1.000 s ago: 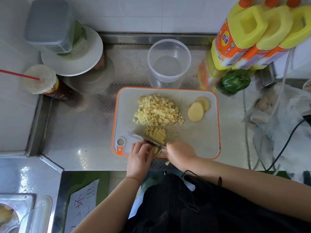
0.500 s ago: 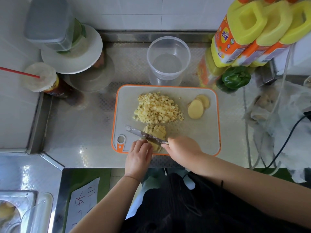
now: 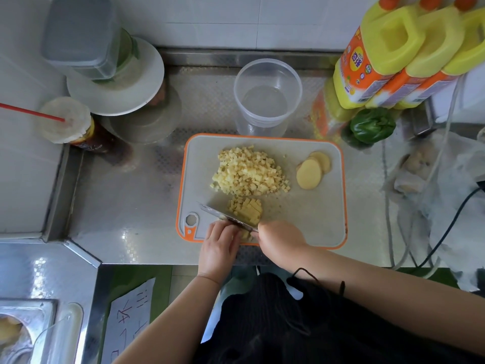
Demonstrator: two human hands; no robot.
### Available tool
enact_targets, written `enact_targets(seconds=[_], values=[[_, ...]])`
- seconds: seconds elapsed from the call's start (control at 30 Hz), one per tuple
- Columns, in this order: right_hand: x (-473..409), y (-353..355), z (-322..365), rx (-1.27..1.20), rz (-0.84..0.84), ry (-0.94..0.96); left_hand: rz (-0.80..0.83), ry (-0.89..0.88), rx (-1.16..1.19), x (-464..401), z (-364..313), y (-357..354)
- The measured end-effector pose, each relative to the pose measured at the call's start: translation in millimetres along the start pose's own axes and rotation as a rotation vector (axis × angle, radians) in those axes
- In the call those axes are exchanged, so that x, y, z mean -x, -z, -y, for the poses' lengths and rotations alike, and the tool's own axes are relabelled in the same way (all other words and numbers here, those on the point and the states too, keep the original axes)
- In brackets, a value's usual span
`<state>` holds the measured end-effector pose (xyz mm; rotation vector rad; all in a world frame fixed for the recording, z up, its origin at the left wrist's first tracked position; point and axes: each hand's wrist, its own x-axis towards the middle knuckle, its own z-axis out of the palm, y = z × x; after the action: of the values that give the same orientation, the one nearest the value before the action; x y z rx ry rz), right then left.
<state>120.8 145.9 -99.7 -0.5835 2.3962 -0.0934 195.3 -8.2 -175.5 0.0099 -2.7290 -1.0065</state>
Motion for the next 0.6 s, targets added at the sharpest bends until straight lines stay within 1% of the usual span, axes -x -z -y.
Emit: enact_targets(seconds=[0.17,0.3,0.47,0.6], values=[[1.7,-1.0,-2.6,-0.016,-0.026,-0.006,0.003,-0.011,-0.007,-0.9,0.2,0.6],[-1.7,6.3,-6.1,-0.056,-0.009,0.003,0.017,-0.018,-0.034,-0.8,-0.4,2.9],[-7.7,16.0,-18.8,-0.052,-0.041,-0.012,0.054,-0.018,-0.037,-0.3,1.4,3.9],[-15.2,28.9,-33.1,-0.002,-0.070,-0.028,0.072,-0.010,-0.020,-0.4,1.1,6.6]])
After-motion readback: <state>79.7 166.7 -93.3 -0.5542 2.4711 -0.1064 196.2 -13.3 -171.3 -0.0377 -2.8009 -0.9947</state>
